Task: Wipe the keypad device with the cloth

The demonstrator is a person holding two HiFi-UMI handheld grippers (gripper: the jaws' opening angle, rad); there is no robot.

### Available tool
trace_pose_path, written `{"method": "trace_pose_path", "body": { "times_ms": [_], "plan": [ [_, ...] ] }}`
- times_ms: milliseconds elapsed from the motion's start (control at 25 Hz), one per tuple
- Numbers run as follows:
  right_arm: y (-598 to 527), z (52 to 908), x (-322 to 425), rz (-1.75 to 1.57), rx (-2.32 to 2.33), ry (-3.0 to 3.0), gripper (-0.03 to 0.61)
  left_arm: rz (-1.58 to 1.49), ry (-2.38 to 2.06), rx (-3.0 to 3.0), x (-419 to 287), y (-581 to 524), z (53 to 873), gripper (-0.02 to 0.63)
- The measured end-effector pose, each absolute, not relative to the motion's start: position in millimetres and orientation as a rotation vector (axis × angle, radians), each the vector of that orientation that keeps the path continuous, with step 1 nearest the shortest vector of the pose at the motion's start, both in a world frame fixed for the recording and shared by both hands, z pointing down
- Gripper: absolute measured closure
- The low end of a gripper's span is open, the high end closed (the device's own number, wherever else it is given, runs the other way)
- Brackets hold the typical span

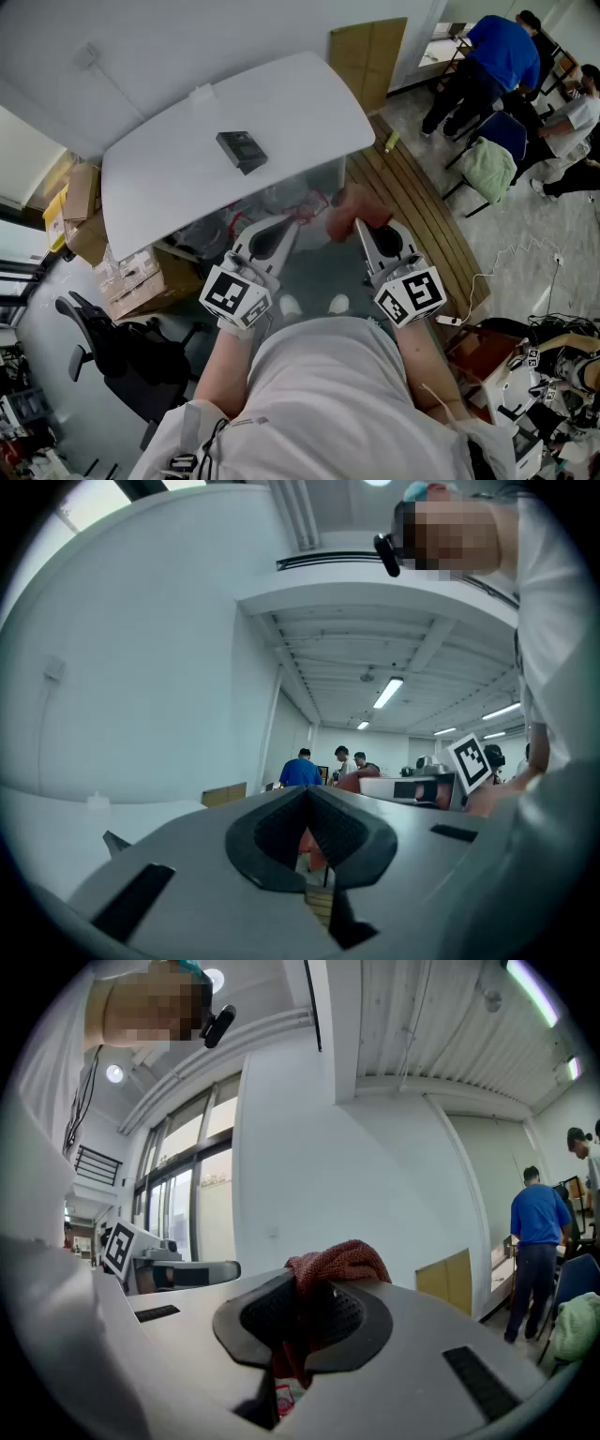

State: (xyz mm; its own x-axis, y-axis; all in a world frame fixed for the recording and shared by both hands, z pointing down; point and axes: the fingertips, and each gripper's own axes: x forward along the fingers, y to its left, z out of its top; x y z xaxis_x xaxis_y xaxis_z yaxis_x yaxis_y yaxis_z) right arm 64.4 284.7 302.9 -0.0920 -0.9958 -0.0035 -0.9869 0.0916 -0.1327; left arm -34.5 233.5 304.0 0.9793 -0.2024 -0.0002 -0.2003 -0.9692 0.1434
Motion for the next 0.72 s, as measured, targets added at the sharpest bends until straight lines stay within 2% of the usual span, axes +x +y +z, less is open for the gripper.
{"method": "trace_pose_path", "body": {
  "times_ms": [720],
  "plan": [
    [288.4,309.7,123.9,-0.210,-1.932,2.249,0.535,0.019,-0.461,2.910,9.5,243.4,318.7,0.604]
  ]
}}
